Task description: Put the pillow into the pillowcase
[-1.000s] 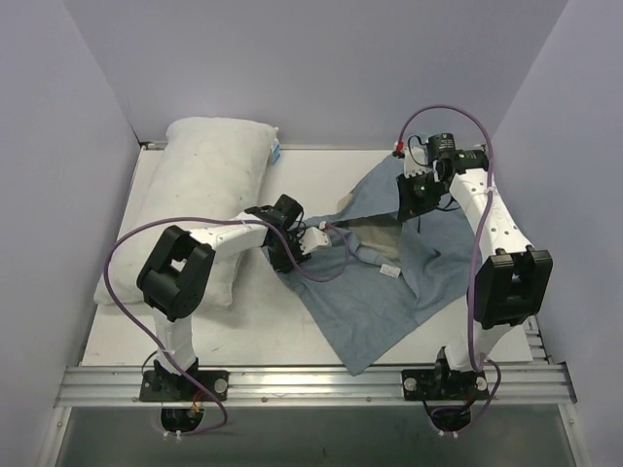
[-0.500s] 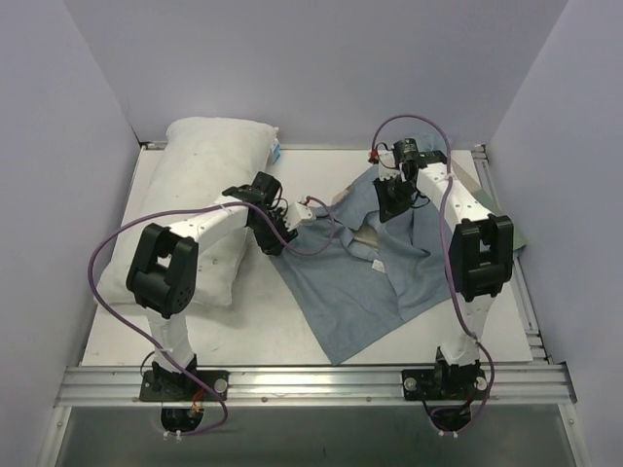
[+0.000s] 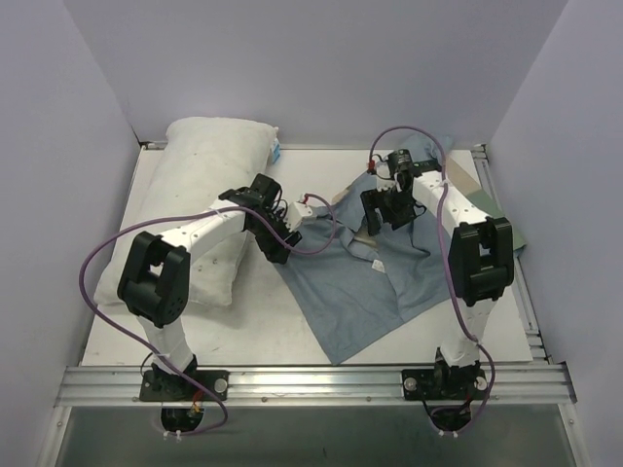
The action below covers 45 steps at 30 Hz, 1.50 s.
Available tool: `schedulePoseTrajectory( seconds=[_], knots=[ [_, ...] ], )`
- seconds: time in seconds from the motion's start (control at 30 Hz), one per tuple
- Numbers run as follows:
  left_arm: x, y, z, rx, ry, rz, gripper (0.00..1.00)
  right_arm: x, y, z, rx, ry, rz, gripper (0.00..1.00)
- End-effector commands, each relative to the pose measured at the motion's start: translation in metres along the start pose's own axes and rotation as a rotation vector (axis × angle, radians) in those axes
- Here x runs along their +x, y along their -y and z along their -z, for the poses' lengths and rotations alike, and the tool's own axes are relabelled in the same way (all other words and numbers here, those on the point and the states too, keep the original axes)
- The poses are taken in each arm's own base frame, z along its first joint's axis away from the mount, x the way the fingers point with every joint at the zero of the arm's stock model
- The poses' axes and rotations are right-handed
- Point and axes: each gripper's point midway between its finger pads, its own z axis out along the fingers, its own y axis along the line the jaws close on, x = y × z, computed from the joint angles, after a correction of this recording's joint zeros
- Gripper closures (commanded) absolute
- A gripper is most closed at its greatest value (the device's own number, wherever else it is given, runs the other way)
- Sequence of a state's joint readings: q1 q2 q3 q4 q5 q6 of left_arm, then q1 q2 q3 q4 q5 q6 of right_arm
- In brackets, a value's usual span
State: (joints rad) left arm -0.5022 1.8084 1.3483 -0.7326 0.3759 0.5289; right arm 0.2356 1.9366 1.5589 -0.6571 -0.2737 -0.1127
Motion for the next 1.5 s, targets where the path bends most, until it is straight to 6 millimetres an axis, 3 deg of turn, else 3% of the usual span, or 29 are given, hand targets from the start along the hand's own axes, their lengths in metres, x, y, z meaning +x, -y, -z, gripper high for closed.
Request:
schedulePoseTrajectory(
  seconds=[0.0, 0.2, 0.3, 0.33, 0.37, 0.4, 0.43, 0.47, 0.5, 0.53, 0.57, 0.6, 0.67, 0.7, 0.73, 0.83, 1.0, 1.03, 1.07, 1.2, 1.3, 1.37, 1.4, 1.43, 1.47],
  knots=[
    [-0.017, 0.003, 0.017, 0.000, 0.072, 0.031, 0.39, 0.009, -0.021, 0.017, 0.011, 0.001, 0.011, 0.30],
    [-0.015, -0.004, 0.027, -0.039, 0.082, 0.066, 0.35, 0.010, -0.002, -0.001, 0.146, -0.039, 0.004, 0.39],
    [-0.018, -0.010, 0.038, -0.055, 0.110, 0.117, 0.31, 0.011, 0.014, -0.008, 0.205, -0.065, 0.000, 0.61],
    [-0.020, -0.009, 0.045, -0.052, 0.124, 0.133, 0.30, 0.008, 0.016, -0.006, 0.213, -0.058, 0.000, 0.83],
    [-0.027, -0.016, 0.058, -0.065, 0.152, 0.155, 0.29, 0.008, 0.018, -0.001, 0.214, -0.057, 0.008, 0.94],
    [-0.032, -0.020, 0.069, -0.079, 0.174, 0.172, 0.26, 0.008, 0.021, 0.004, 0.212, -0.050, 0.006, 1.00],
    [-0.038, -0.022, 0.083, -0.090, 0.199, 0.189, 0.21, 0.003, 0.020, 0.018, 0.208, -0.015, 0.009, 1.00],
    [-0.041, -0.040, 0.101, -0.144, 0.237, 0.262, 0.17, 0.003, 0.014, 0.024, 0.167, -0.005, 0.027, 1.00],
    [-0.060, -0.056, 0.128, -0.208, 0.303, 0.281, 0.13, 0.002, 0.013, 0.031, 0.140, 0.012, 0.028, 1.00],
    [-0.066, -0.073, 0.143, -0.250, 0.337, 0.317, 0.06, 0.001, 0.007, 0.043, 0.117, 0.041, 0.036, 1.00],
    [-0.063, -0.096, 0.162, -0.314, 0.369, 0.411, 0.03, 0.001, -0.005, 0.048, 0.051, 0.054, 0.062, 1.00],
    [-0.077, -0.116, 0.192, -0.380, 0.435, 0.430, 0.02, 0.002, -0.011, 0.051, 0.016, 0.063, 0.076, 1.00],
    [-0.072, -0.148, 0.198, -0.440, 0.442, 0.520, 0.03, 0.008, -0.019, 0.055, -0.021, 0.070, 0.094, 1.00],
    [-0.068, -0.173, 0.219, -0.540, 0.457, 0.551, 0.03, 0.010, -0.023, 0.054, -0.050, 0.069, 0.110, 1.00],
    [-0.060, -0.191, 0.210, -0.573, 0.427, 0.579, 0.02, 0.011, -0.024, 0.053, -0.063, 0.066, 0.111, 1.00],
    [-0.044, -0.230, 0.208, -0.657, 0.379, 0.600, 0.02, 0.014, -0.028, 0.050, -0.123, 0.060, 0.105, 1.00],
    [-0.015, -0.278, 0.192, -0.737, 0.293, 0.620, 0.02, 0.007, -0.027, 0.058, -0.149, 0.057, 0.099, 1.00],
    [0.003, -0.291, 0.177, -0.740, 0.251, 0.662, 0.02, 0.011, -0.030, 0.057, -0.171, 0.028, 0.083, 1.00],
    [0.004, -0.298, 0.177, -0.744, 0.252, 0.666, 0.03, 0.011, -0.028, 0.058, -0.178, 0.022, 0.069, 1.00],
    [0.045, -0.309, 0.125, -0.675, 0.105, 0.689, 0.03, 0.011, -0.026, 0.058, -0.192, 0.001, 0.049, 1.00],
    [0.062, -0.300, 0.097, -0.595, 0.033, 0.680, 0.03, 0.014, -0.026, 0.059, -0.204, -0.006, 0.049, 1.00],
    [0.065, -0.290, 0.077, -0.498, 0.023, 0.648, 0.12, 0.015, -0.028, 0.060, -0.215, -0.006, 0.051, 1.00],
    [0.065, -0.283, 0.072, -0.451, 0.015, 0.643, 0.22, 0.015, -0.027, 0.060, -0.222, -0.004, 0.048, 1.00],
    [0.063, -0.277, 0.067, -0.402, 0.019, 0.619, 0.36, 0.014, -0.028, 0.062, -0.229, 0.001, 0.049, 1.00],
    [0.056, -0.273, 0.068, -0.363, 0.037, 0.597, 0.69, 0.014, -0.028, 0.063, -0.238, 0.003, 0.044, 1.00]
  ],
)
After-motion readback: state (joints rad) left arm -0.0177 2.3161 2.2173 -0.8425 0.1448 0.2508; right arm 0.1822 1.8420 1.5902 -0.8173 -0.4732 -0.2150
